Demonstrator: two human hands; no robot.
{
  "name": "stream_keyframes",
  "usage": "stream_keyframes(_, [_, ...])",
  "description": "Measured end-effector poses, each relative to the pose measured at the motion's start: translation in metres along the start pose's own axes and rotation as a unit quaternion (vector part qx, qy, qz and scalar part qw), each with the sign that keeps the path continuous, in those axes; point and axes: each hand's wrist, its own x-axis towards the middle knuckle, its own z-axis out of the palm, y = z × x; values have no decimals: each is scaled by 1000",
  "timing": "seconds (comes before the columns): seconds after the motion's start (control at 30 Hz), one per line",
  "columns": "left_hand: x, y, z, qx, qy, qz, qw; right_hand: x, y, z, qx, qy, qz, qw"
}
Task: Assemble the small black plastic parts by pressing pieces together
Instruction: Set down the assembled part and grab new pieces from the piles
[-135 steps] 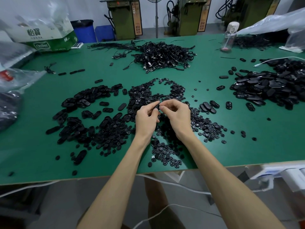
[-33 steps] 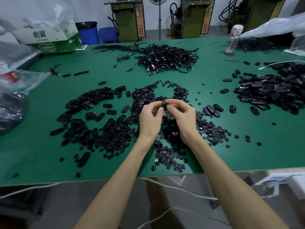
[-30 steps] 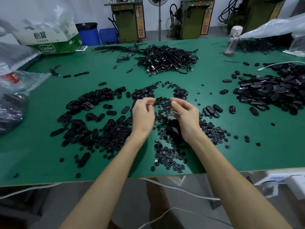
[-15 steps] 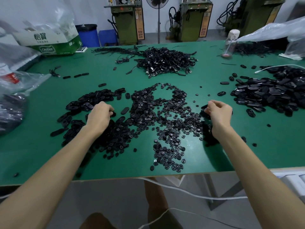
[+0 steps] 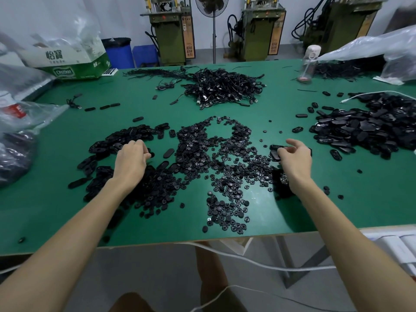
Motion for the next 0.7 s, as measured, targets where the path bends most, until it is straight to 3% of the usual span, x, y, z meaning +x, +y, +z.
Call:
stream_keyframes(0.1, [-3, 13, -4, -117, 17, -15, 993, -10, -8, 4, -57, -39, -76, 995])
stream_keyframes(0.17, [-6, 31, -8, -246, 1, -33, 969, -19, -13, 13, -119, -76, -128, 982])
stream_keyframes(0.33, [-27, 83, -3, -497, -124, -78, 855, -43, -16, 46, -201, -155, -188, 949])
stream_keyframes(0.53, [-52, 119, 16, -660, -183, -135, 716, -60, -15, 73, -268, -173, -211, 924])
stream_keyframes(0.6, [-55, 124, 20, -680, -187, -144, 694, -60, -15, 75, -273, -164, -216, 923])
stream_keyframes(0.7, [-60, 128, 25, -684, -184, -151, 690, -59, -14, 75, -252, -152, -214, 931])
